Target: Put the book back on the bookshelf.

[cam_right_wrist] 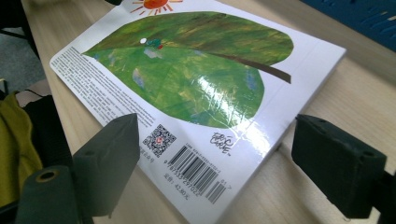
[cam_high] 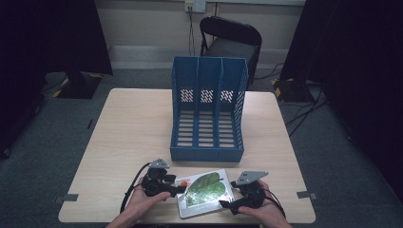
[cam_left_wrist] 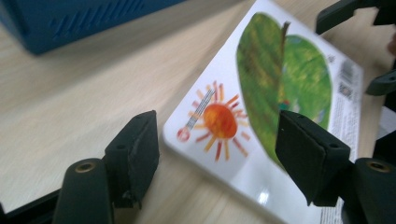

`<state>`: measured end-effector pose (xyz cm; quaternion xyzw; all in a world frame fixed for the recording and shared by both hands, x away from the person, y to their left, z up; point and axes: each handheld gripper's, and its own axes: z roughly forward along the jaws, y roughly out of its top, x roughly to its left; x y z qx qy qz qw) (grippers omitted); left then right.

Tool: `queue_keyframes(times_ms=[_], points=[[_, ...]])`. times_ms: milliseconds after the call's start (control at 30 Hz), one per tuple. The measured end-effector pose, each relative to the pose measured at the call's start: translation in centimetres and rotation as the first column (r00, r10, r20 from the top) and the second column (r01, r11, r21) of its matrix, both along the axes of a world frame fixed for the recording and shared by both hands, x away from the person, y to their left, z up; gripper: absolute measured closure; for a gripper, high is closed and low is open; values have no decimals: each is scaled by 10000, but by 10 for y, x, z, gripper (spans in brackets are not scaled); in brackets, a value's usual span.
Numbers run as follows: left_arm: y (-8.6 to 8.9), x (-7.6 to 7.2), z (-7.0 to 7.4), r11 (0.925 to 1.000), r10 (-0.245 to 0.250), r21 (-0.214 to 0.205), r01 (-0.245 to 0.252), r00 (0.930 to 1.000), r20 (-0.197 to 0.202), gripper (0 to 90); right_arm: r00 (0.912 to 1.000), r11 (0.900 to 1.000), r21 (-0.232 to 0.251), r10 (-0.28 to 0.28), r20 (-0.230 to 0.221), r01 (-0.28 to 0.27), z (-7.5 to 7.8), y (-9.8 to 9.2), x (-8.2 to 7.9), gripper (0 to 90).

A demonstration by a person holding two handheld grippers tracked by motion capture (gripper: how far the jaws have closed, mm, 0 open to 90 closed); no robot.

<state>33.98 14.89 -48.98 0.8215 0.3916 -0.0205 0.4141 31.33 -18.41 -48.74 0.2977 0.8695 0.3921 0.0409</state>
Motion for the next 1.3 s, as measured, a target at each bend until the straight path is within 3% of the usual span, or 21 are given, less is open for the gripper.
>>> queue_keyframes(times_ms=[67, 267, 333, 500, 600, 700, 733, 833, 967, 1100, 1300], points=[[3, -1, 1, 9999, -108, 5, 108, 9999, -62, 357, 9999, 10000, -70, 34, -117, -35, -1, 1, 0, 148], [3, -2, -1, 10000, 85, 9, -85, 9995, -289, 389, 9996, 9994, -344, 81, -271, -91, -5, 5, -2, 88], [2, -1, -2, 9999, 150, 8, -150, 9996, -228, 402, 9998, 9986, -510, 146, -163, -154, -5, 7, -3, 77], [-1, 5, -5, 9990, 425, -163, -426, 9991, -44, 388, 9998, 9989, -412, 211, 49, -209, -3, 10, -4, 69], [-8, 11, -6, 9995, 259, 140, -266, 9986, 468, 426, 9998, 9991, -391, 160, 132, -155, -3, 11, -5, 67], [-16, 15, -8, 9999, 116, -16, -115, 9985, 535, 492, 9998, 9996, -202, 197, 50, -196, -3, 15, -3, 68], [-23, 15, -7, 9997, -199, 124, 192, 9979, 609, 497, 9997, 9995, -182, 249, 52, -248, -3, 17, -4, 69], [-25, 12, -5, 9992, -264, 298, 250, 9985, 488, 435, 9995, 9992, -253, 311, 95, -309, -4, 20, -4, 73], [-11, 9, -1, 9999, -133, 50, 132, 9995, 277, 413, 9989, 9988, -327, 361, -293, -370, -7, 17, -1, 89], [3, 6, 8, 10000, 31, 3, -31, 9993, 379, 407, 9990, 9984, -377, 422, -141, -427, -6, 18, -3, 89], [14, 5, 4, 9980, 323, 541, -339, 9990, 317, 423, 9988, 9982, -383, 455, -151, -461, -7, 17, -3, 89]])
